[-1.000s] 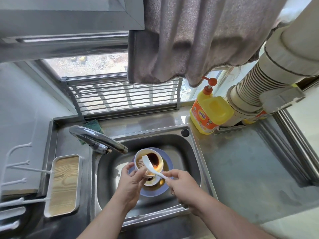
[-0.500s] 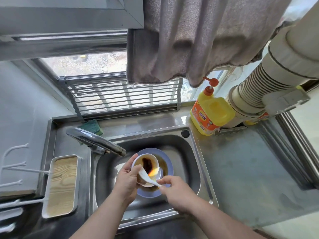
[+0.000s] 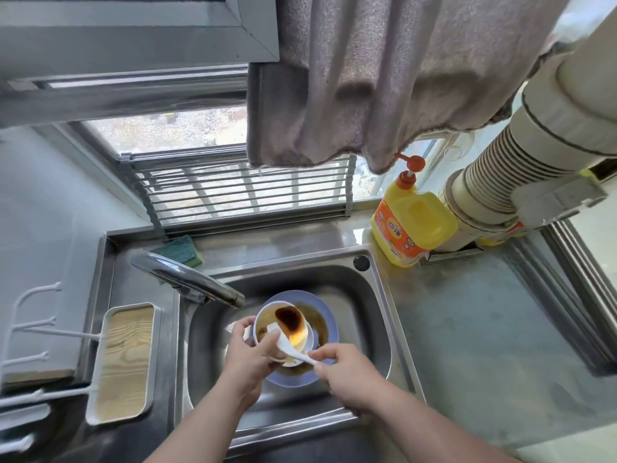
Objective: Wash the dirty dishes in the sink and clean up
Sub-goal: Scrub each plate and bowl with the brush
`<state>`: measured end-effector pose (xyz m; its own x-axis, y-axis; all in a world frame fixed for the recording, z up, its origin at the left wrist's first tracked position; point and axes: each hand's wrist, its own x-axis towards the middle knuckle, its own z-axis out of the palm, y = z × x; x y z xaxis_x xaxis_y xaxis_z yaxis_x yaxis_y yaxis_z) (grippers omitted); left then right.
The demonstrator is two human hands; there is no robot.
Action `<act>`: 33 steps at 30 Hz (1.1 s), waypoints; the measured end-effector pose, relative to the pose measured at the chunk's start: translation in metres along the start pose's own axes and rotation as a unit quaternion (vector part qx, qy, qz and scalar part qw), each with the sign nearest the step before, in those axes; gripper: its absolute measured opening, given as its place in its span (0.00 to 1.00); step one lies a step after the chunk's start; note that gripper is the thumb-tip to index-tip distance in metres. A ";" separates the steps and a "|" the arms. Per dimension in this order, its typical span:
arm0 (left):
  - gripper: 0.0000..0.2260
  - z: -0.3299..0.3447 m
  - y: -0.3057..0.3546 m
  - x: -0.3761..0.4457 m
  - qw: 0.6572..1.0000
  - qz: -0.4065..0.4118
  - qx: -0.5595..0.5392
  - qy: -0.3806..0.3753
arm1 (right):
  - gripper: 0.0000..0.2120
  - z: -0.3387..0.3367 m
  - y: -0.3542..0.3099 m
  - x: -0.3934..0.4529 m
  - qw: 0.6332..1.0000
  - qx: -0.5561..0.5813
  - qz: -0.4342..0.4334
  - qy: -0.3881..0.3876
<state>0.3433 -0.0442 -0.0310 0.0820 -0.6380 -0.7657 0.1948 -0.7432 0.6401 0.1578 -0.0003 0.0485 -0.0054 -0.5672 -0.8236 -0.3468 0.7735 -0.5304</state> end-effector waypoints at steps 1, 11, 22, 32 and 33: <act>0.16 -0.002 0.000 0.000 1.000 -0.002 0.002 0.010 | 0.11 -0.009 -0.001 0.001 0.997 -0.076 -0.017 0.007; 0.14 0.007 0.008 0.004 0.999 -0.032 0.018 -0.011 | 0.17 0.006 0.002 0.001 0.977 -0.210 -0.045 0.007; 0.15 0.009 0.029 -0.005 0.989 -0.081 0.106 -0.067 | 0.32 -0.015 0.000 0.001 0.819 -0.542 -0.172 0.077; 0.09 0.010 0.016 -0.010 0.985 -0.119 0.103 -0.065 | 0.20 -0.023 0.003 -0.001 0.926 -0.364 -0.077 0.068; 0.09 0.009 0.016 -0.012 0.982 -0.131 0.118 -0.072 | 0.24 -0.027 -0.003 0.000 0.886 -0.446 -0.097 0.078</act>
<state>0.3363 -0.0503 -0.0104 -0.0822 -0.4286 -0.8998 -0.0432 -0.9004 0.4328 0.1332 -0.0104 0.0560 0.0295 -0.7504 -0.6603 -0.9586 0.1659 -0.2314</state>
